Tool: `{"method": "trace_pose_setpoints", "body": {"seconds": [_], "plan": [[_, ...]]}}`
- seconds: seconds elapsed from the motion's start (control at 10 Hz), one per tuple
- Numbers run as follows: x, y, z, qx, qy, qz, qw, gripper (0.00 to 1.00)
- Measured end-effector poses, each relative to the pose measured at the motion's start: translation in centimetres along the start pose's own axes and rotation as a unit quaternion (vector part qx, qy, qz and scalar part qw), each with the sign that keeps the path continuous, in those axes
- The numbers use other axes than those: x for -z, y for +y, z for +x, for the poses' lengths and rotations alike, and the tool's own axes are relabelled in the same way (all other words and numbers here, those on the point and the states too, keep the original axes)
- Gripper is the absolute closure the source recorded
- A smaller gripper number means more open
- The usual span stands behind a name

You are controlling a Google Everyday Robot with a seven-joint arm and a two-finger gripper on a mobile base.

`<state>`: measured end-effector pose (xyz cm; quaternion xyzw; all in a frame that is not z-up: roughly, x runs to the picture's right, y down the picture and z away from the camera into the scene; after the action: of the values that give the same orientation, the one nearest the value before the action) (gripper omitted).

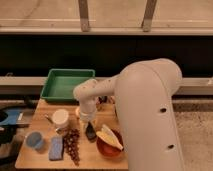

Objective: Wipe table surface with eraser

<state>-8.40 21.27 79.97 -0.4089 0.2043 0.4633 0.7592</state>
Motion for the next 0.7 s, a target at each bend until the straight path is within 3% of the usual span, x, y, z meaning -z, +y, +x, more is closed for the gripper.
{"method": "trace_pose_setpoints", "body": {"seconds": [0.3,0.7], "plan": [[0.5,-0.8,0.9,-0.015,-0.010,0.003,0.9998,1.00],[1.7,-4.5,3.0,-0.058,-0.021,0.009,0.9980,1.00]]}}
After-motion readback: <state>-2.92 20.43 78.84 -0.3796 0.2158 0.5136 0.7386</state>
